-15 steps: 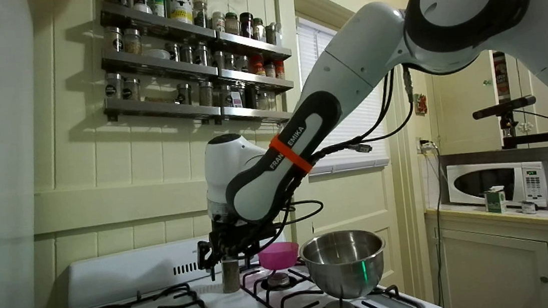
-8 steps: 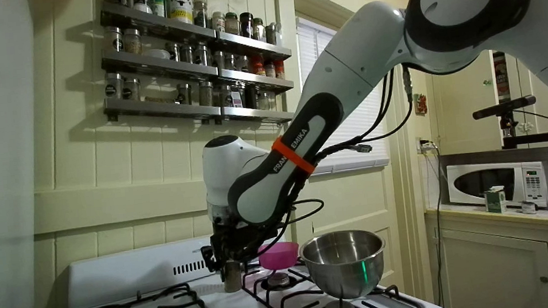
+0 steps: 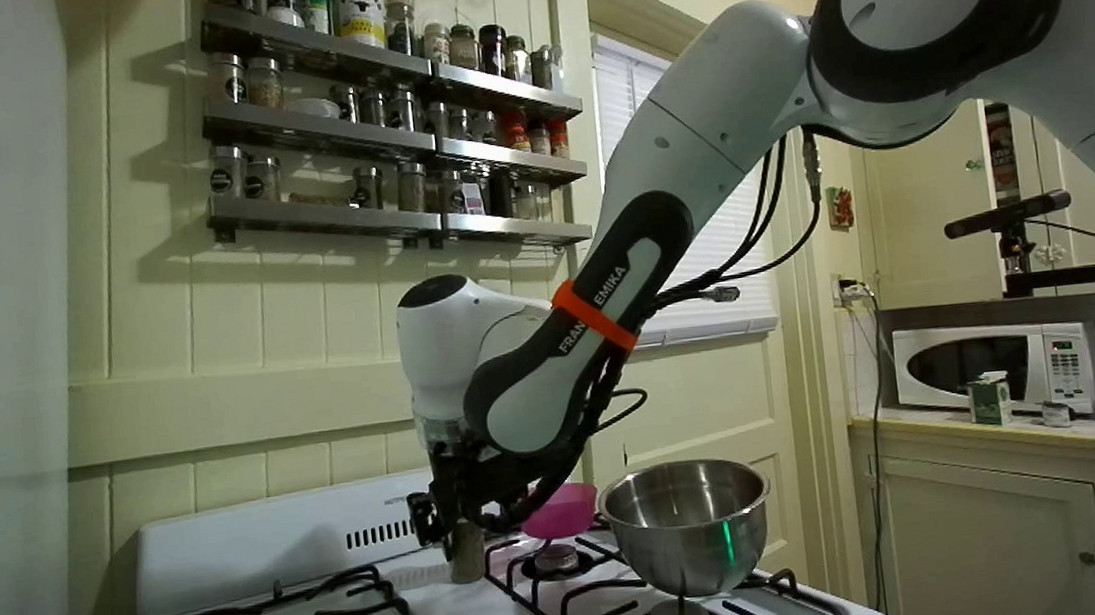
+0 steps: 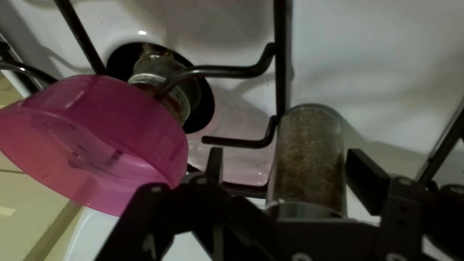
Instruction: Put the shaker on the bottom shelf
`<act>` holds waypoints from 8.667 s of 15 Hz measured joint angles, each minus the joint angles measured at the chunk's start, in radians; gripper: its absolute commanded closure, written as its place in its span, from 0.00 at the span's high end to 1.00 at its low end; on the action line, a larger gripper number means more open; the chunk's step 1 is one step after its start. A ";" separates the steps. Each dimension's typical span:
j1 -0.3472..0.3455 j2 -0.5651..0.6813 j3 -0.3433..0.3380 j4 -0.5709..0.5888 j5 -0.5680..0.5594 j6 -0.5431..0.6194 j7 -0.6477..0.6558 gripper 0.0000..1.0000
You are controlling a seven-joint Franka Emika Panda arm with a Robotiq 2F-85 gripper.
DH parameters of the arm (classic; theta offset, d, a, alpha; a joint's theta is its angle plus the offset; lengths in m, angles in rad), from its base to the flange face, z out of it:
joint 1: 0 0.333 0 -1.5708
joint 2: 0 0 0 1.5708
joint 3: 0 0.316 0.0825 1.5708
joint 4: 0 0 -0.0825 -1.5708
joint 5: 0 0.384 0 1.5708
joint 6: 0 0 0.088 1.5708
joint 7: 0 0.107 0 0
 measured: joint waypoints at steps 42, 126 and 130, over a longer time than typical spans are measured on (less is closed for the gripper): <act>-0.109 -0.546 0.359 -0.086 -0.046 -0.590 0.075 0.24; -0.559 -0.255 0.124 0.474 -0.199 0.095 -0.262 0.24; -0.568 -0.216 0.132 0.516 -0.171 0.124 -0.292 0.24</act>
